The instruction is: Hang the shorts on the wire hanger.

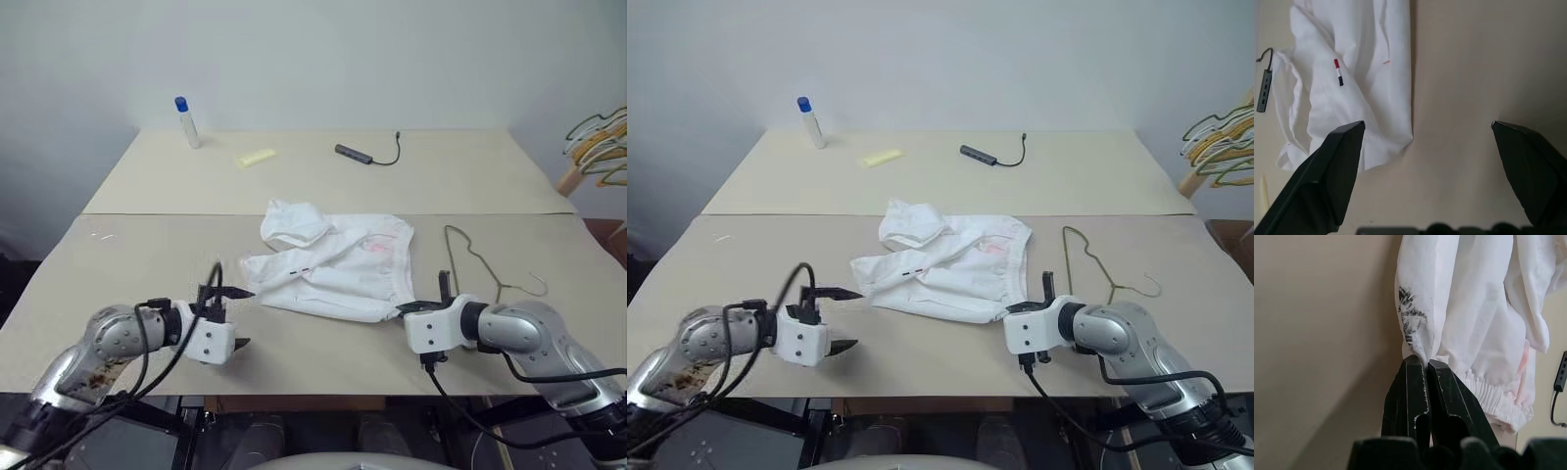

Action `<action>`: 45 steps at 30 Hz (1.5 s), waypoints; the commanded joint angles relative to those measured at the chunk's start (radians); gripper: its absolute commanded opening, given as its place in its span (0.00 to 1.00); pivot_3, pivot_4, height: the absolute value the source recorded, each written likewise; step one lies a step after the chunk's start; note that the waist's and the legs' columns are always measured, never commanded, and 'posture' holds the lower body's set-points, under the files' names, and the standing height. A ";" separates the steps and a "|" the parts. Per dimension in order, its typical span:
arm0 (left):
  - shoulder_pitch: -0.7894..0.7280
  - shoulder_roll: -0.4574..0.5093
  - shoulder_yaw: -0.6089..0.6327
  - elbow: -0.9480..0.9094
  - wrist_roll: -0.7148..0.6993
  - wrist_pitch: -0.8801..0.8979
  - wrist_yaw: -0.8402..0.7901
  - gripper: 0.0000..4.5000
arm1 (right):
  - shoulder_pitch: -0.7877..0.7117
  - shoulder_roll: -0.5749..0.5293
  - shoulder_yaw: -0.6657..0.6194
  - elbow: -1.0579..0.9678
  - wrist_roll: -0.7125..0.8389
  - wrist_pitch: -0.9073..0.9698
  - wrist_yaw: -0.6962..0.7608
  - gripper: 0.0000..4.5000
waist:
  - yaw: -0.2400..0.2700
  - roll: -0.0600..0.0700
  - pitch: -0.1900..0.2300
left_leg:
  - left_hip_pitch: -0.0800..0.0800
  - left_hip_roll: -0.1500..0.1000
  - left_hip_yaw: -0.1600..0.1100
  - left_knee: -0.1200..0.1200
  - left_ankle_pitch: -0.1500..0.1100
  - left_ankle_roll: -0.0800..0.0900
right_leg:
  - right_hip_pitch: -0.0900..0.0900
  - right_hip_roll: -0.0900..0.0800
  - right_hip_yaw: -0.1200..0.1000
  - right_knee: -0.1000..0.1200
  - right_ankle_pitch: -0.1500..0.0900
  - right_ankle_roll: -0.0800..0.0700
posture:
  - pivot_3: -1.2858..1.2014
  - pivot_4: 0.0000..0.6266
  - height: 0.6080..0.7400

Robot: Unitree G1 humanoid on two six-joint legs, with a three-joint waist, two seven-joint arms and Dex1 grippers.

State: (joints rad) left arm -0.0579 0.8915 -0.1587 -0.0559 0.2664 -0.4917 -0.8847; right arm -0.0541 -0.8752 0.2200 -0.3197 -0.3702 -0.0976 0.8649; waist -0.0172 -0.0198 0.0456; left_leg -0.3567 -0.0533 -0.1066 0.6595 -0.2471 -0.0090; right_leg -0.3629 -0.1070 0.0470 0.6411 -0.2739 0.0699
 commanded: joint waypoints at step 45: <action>-0.684 -0.045 -0.371 0.723 0.743 -0.547 0.749 0.37 | -0.017 0.011 -0.024 -0.058 0.025 0.023 0.012 0.00 | -0.033 -0.001 0.000 | 0.001 -0.001 0.000 0.000 0.000 0.000 | 0.002 0.000 -0.001 0.002 -0.002 0.005 | 0.46 0.00 1.00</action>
State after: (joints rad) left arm -0.7118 0.8337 -0.5291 0.6535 1.0156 -1.0363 -0.1577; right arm -0.0596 -0.8689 0.2173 -0.3466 -0.3686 -0.0789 0.8748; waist -0.0500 -0.0211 0.0460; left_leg -0.3553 -0.0546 -0.1068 0.6596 -0.2472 -0.0088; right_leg -0.3612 -0.1074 0.0461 0.6433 -0.2761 0.0748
